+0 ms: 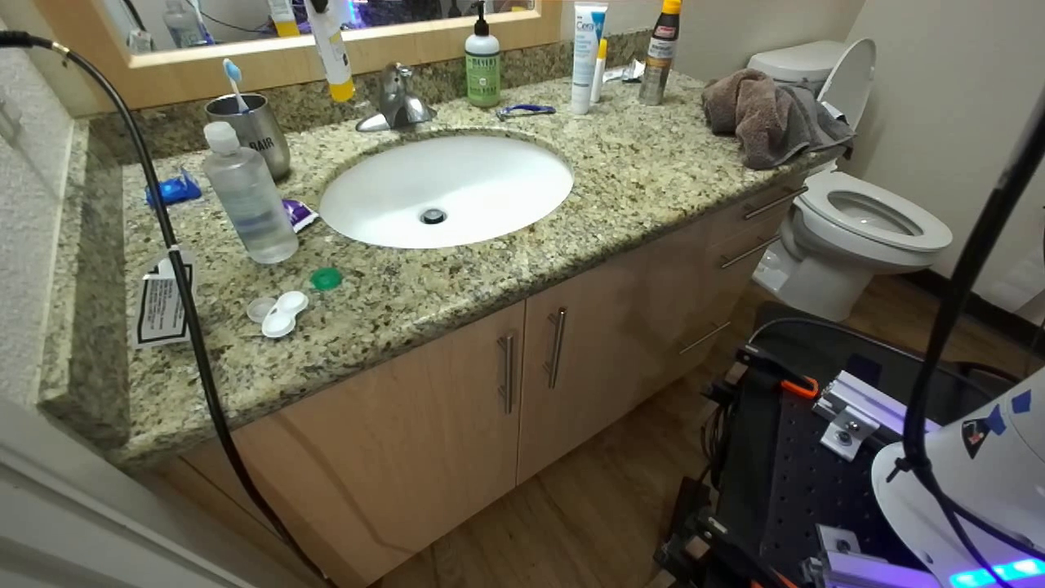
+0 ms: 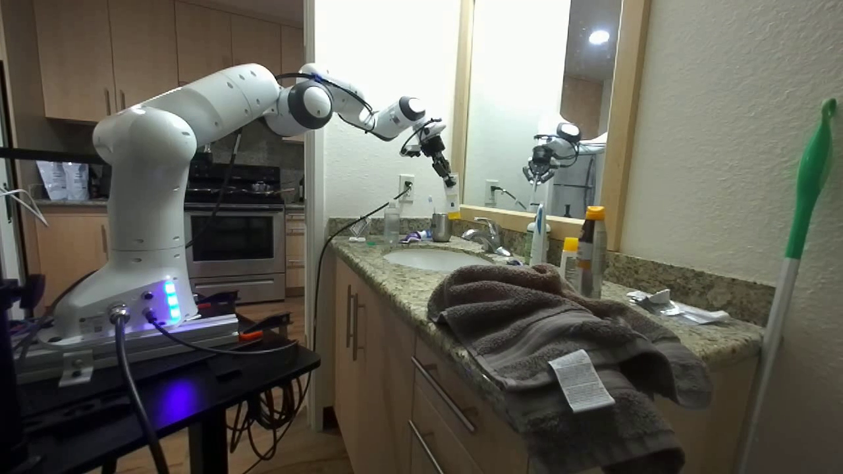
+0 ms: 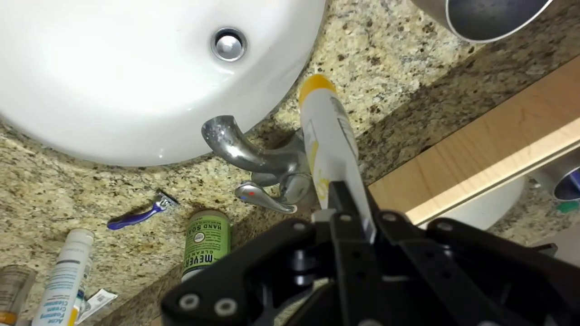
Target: Pick the white tube with a yellow lid and put in next to the faucet
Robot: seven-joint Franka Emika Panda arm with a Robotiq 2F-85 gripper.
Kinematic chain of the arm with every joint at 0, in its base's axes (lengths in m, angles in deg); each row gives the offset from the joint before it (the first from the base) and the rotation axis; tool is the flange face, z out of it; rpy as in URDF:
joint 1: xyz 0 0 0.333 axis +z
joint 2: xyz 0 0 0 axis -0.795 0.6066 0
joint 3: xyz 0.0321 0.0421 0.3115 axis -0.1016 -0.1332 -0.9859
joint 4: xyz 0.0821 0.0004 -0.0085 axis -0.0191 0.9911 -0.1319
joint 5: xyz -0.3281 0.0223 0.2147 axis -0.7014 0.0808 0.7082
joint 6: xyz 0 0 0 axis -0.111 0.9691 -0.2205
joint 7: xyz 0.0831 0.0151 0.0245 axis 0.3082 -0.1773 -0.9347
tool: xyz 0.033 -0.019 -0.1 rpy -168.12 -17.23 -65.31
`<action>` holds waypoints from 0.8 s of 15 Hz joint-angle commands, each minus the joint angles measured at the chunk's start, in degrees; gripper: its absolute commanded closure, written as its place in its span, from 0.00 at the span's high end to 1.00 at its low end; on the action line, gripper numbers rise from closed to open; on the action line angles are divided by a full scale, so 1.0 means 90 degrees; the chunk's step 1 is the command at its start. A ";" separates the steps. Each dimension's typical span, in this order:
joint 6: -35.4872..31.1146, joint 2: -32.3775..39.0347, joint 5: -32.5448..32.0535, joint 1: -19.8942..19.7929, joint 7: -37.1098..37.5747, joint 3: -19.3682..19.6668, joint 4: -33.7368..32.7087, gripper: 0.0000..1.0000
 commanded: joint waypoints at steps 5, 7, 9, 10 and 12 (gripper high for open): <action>0.0159 0.0613 0.0023 0.0134 0.0858 0.0068 -0.0626 0.01; 0.0168 0.0743 0.0054 0.0110 0.1119 0.0064 -0.0827 0.01; 0.0162 0.0822 0.0107 0.0038 0.1364 0.0040 -0.0948 0.01; 0.0154 0.0873 0.0115 -0.0006 0.1485 0.0040 -0.0988 0.01; 0.0163 0.0936 0.0128 -0.0091 0.1649 0.0025 -0.1011 0.01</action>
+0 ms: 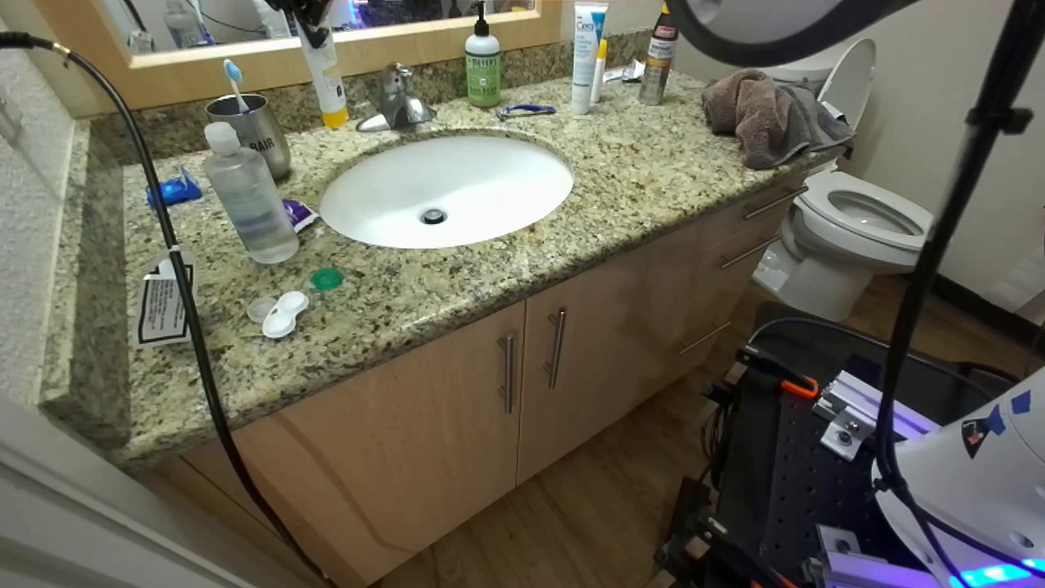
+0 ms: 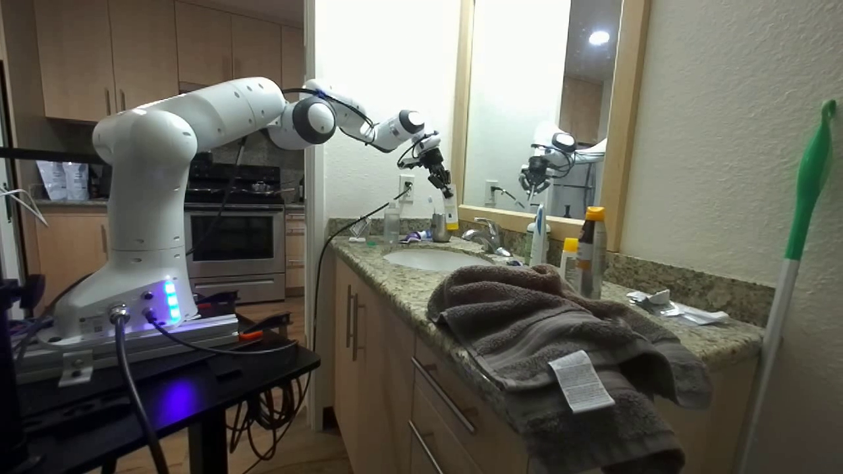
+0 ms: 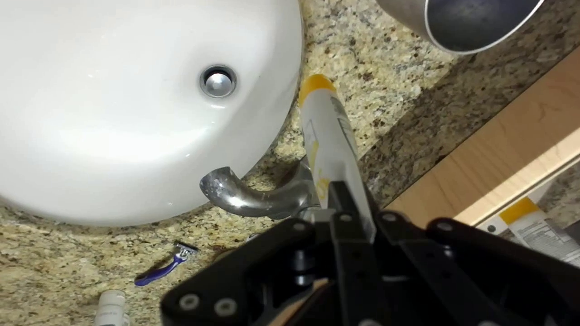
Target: Pick the white tube with a yellow lid and put in next to the faucet
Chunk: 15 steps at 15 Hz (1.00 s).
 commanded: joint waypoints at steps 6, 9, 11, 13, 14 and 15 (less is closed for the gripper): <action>0.0053 0.0487 0.0264 -0.0292 0.0402 -0.0120 -0.0443 0.01; -0.0139 0.0567 0.0397 -0.0281 0.0452 -0.0172 -0.0505 0.01; -0.0215 0.0594 0.0389 -0.0241 0.0508 -0.0166 -0.0523 0.01; -0.0262 0.0607 0.0352 -0.0191 0.0640 -0.0146 -0.0527 0.01; -0.0290 0.0612 0.0331 -0.0156 0.0748 -0.0123 -0.0537 0.01; -0.0335 0.0631 0.0326 -0.0124 0.0938 -0.0099 -0.0557 0.01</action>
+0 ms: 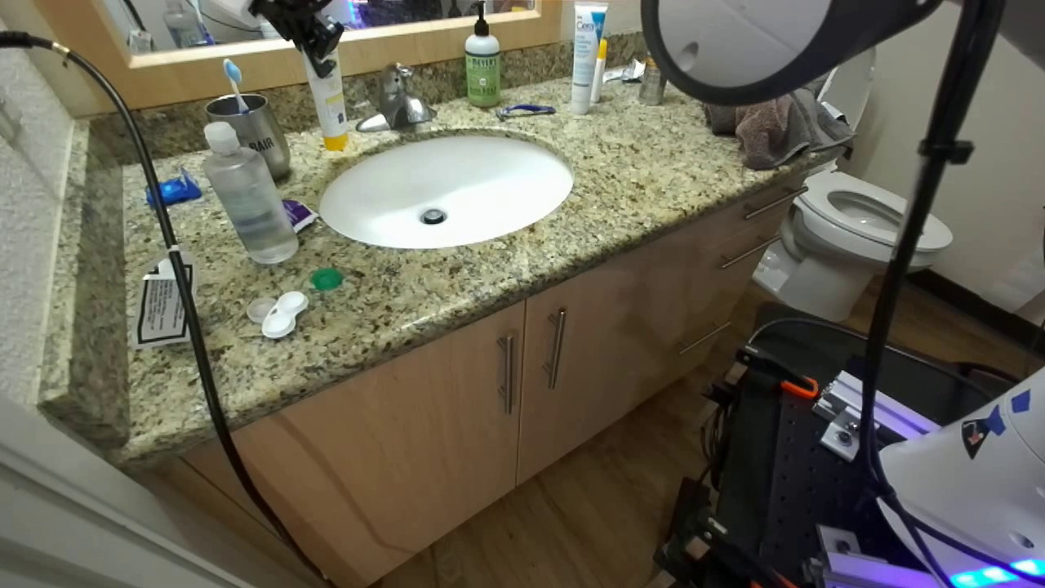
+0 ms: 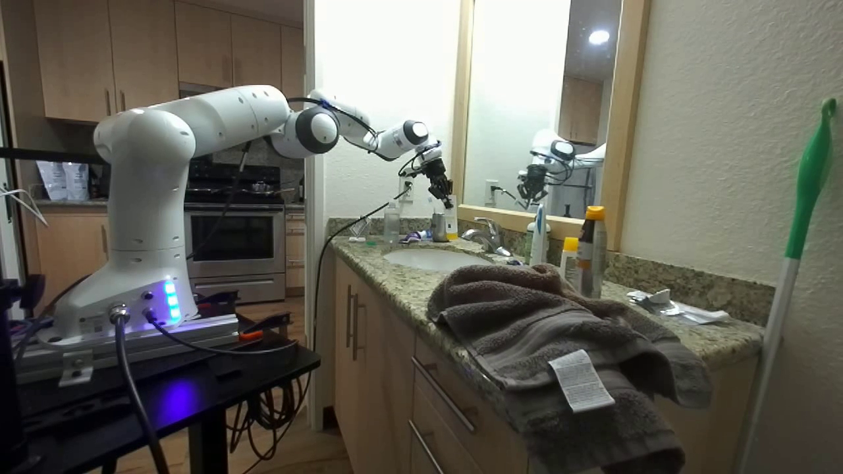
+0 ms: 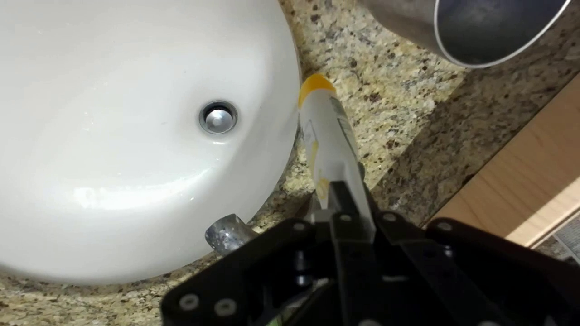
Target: Pick the white tube with a yellow lid and put in next to the faucet
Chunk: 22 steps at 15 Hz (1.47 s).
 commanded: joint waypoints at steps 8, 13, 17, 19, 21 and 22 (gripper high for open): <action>-0.0086 0.0051 -0.0023 0.0104 0.0536 0.0044 -0.0010 0.04; -0.0592 0.0246 -0.0061 0.0156 0.1110 0.0133 -0.0237 0.01; -0.1038 0.0333 -0.0164 0.0269 0.1693 0.0242 -0.0261 0.01; -0.1057 0.0373 -0.0285 0.0319 0.1929 0.0361 -0.0212 0.01; -0.0991 0.0446 -0.0391 0.0336 0.2176 0.0496 -0.0181 0.01; -0.0947 0.0489 -0.0435 0.0340 0.2294 0.0560 -0.0170 0.09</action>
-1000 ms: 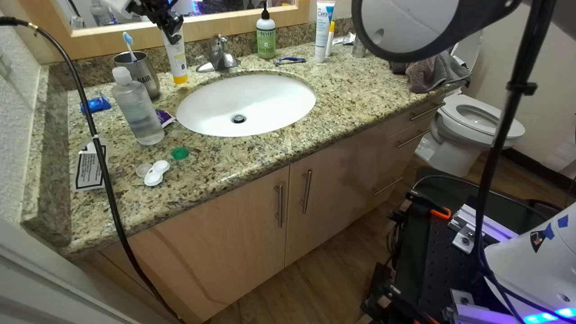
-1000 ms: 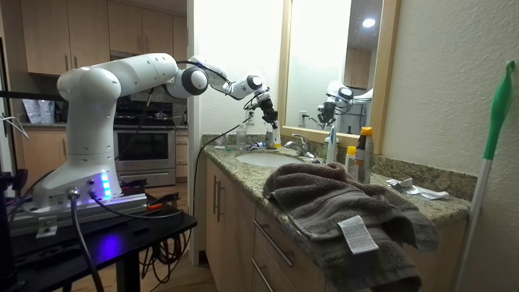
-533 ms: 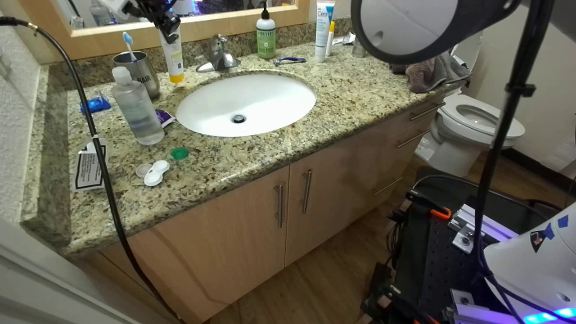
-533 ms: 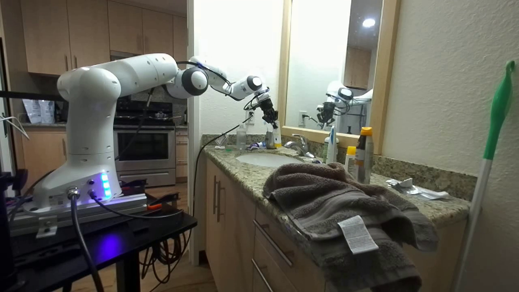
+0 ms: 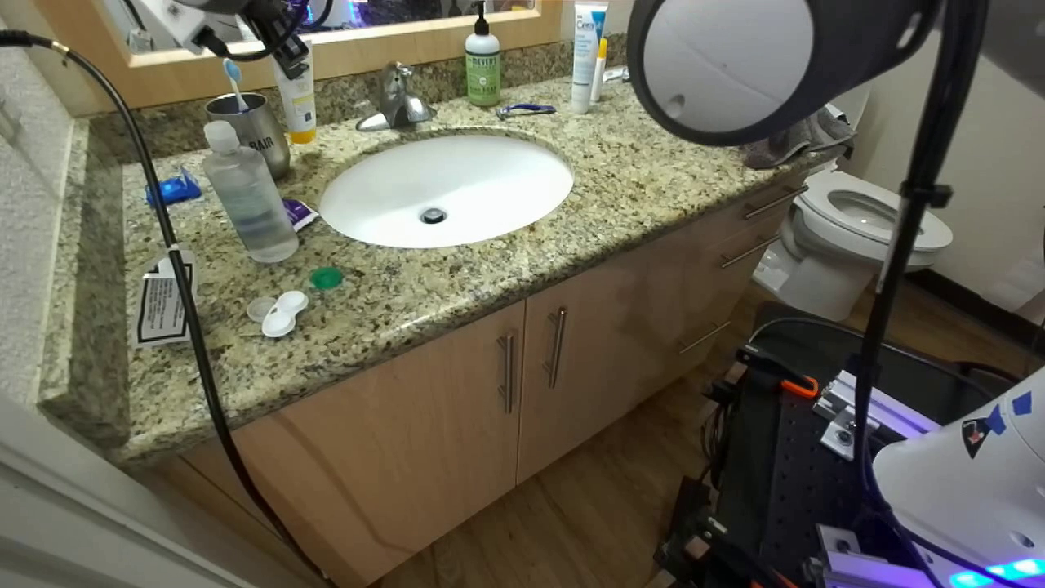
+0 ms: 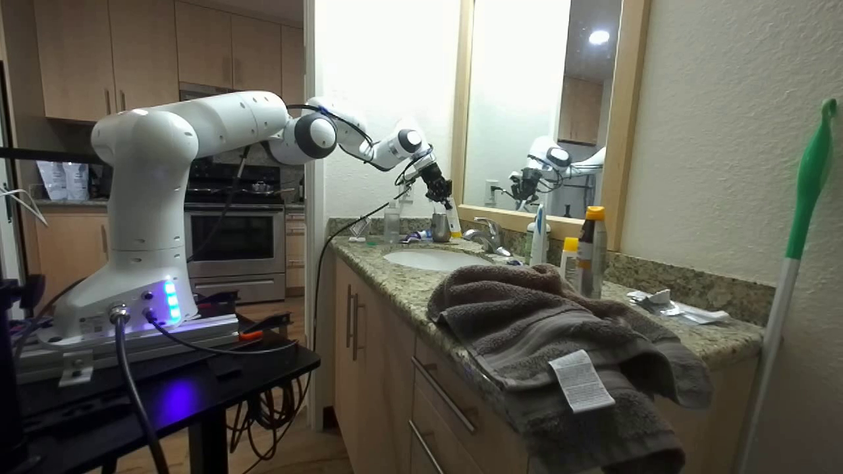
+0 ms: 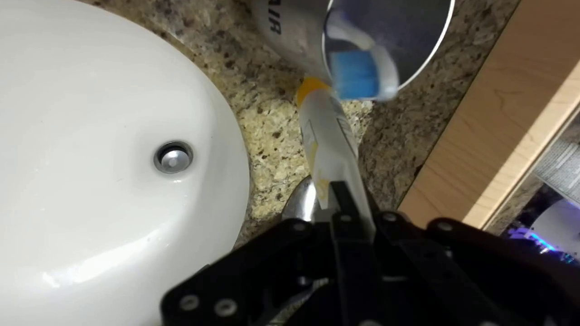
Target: Pick the white tube with a yellow lid and put in next to the faucet
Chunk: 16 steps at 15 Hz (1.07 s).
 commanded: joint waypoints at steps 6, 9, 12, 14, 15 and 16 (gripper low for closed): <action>0.0515 0.0355 0.0102 -0.0163 0.0672 0.0160 -0.0039 0.55; 0.0798 0.0322 0.0218 -0.0184 0.0723 0.0143 -0.0079 0.76; 0.0880 0.0277 0.0309 -0.0179 0.0753 0.0110 -0.0104 0.96; 0.1137 0.0181 0.0371 -0.0154 0.0658 0.0062 -0.0069 1.00; 0.0831 0.0329 0.0209 -0.0135 0.0735 0.0171 -0.0095 1.00; 0.0856 0.0326 0.0203 -0.0128 0.0735 0.0166 -0.0106 0.99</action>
